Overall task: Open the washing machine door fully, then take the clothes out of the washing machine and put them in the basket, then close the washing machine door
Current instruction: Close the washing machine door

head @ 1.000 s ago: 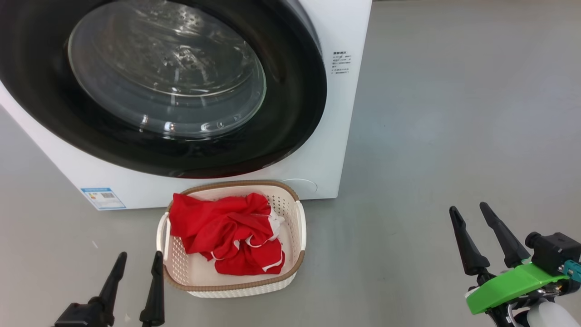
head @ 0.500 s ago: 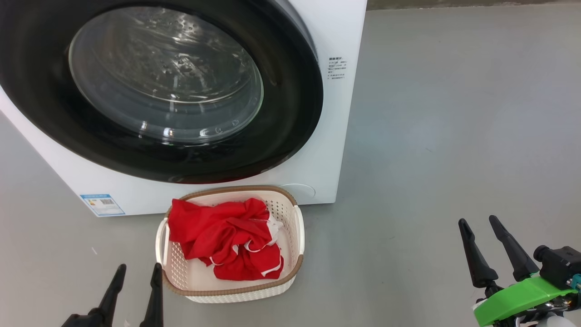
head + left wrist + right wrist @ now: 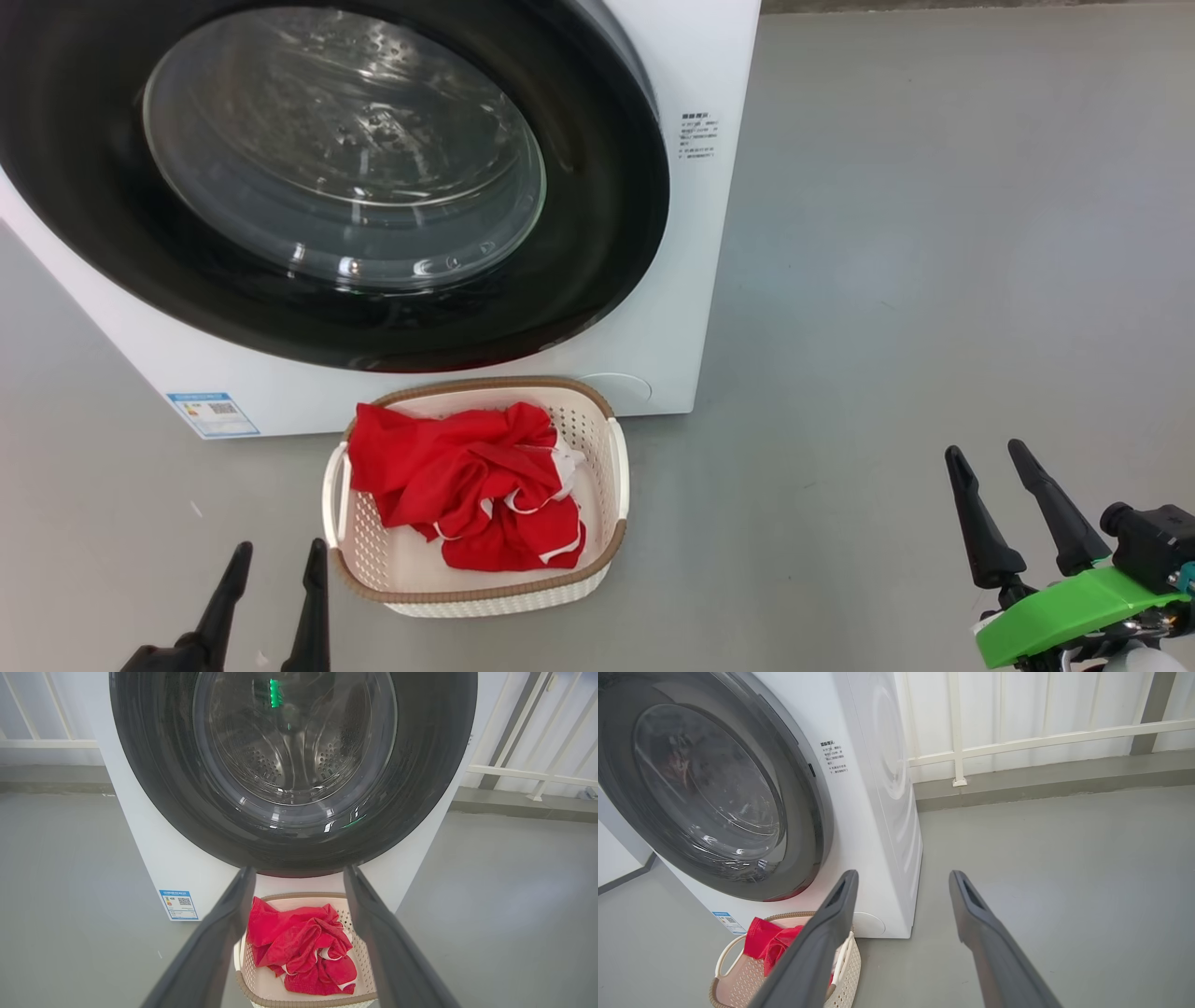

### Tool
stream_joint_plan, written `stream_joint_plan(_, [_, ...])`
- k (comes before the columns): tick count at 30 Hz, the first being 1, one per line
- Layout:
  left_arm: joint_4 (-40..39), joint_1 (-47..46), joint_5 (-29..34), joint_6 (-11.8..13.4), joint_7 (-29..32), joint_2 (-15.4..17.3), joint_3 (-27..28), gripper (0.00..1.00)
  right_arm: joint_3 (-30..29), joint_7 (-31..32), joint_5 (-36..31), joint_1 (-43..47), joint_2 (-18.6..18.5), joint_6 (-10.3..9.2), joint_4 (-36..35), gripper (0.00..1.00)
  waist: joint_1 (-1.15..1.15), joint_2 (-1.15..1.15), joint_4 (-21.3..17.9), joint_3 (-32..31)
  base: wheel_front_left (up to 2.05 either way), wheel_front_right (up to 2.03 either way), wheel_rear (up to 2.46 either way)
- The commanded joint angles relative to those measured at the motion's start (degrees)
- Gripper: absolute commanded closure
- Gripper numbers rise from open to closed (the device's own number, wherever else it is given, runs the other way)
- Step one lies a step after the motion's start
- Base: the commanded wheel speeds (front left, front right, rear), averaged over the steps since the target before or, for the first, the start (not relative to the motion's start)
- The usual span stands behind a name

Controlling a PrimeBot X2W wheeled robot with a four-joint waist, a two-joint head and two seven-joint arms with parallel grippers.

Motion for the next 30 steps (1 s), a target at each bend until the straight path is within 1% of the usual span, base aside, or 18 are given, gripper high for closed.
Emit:
stream_joint_plan(1, [-1.7,-0.9,0.5,-0.3,-0.7,0.9,2.2,0.00,0.5,-0.3,-0.7,0.2,-1.0,-0.21,-1.5,0.00,0.00,0.00,0.1,0.1,0.00,0.00,0.00])
stream_joint_plan(30, [-1.7,-0.8,-0.2,-0.3,-0.7,0.7,2.8,0.00,0.8,-0.3,-0.5,0.4,-1.2,-0.21,-1.7,0.00,0.00,0.00,0.4,0.1,0.00,0.00,0.00])
